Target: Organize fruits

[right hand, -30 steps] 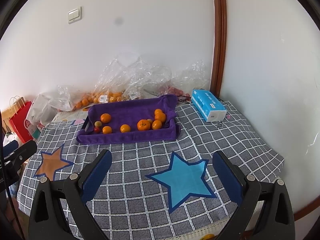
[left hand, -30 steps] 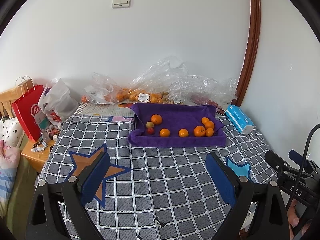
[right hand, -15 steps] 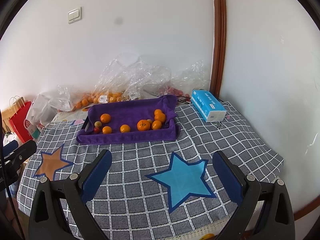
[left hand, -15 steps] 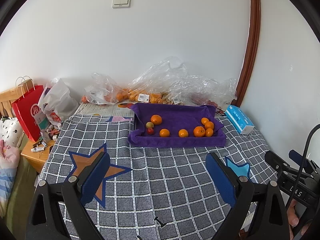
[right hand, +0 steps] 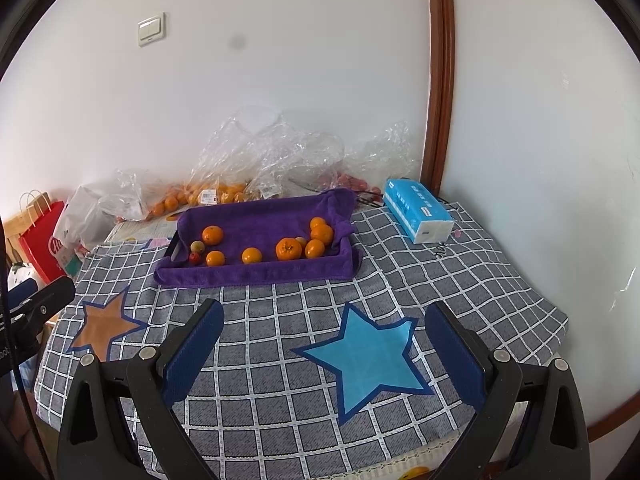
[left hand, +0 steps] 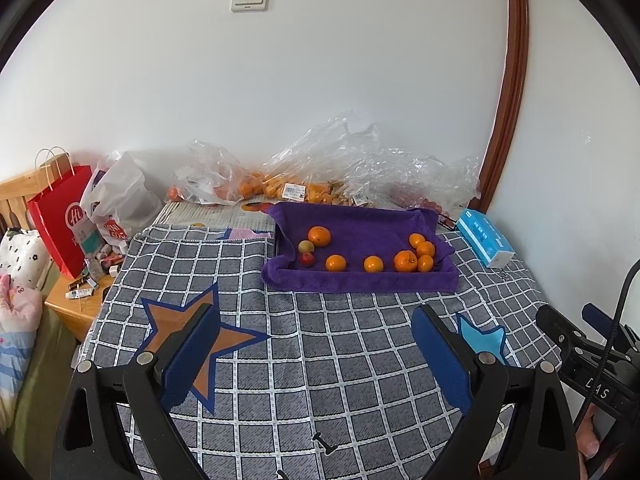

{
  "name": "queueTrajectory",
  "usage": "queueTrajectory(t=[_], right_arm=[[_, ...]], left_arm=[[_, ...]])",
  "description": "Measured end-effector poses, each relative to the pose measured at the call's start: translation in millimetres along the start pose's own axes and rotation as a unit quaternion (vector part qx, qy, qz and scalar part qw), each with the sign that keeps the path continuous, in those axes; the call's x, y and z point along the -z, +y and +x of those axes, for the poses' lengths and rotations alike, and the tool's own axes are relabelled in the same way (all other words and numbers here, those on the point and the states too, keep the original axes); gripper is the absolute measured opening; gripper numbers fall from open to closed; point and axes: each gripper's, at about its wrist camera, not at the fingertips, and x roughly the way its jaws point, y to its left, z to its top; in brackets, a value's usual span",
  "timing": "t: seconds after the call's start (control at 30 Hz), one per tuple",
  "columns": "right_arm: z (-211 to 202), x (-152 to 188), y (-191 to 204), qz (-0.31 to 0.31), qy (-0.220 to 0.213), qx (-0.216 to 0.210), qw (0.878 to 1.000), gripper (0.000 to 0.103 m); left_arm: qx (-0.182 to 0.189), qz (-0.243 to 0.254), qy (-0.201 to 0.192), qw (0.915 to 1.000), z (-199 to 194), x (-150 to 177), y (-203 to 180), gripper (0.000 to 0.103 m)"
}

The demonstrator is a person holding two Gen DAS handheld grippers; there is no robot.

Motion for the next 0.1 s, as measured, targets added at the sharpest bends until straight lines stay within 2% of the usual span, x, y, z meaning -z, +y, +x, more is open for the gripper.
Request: queueTrajectory(t=[0.1], right_arm=[[2.8, 0.9, 1.0, -0.001, 0.001, -0.007, 1.0, 0.1]], left_arm=[[-0.01, 0.012, -0.015, 0.9998, 0.1, 2.1, -2.3, 0.097]])
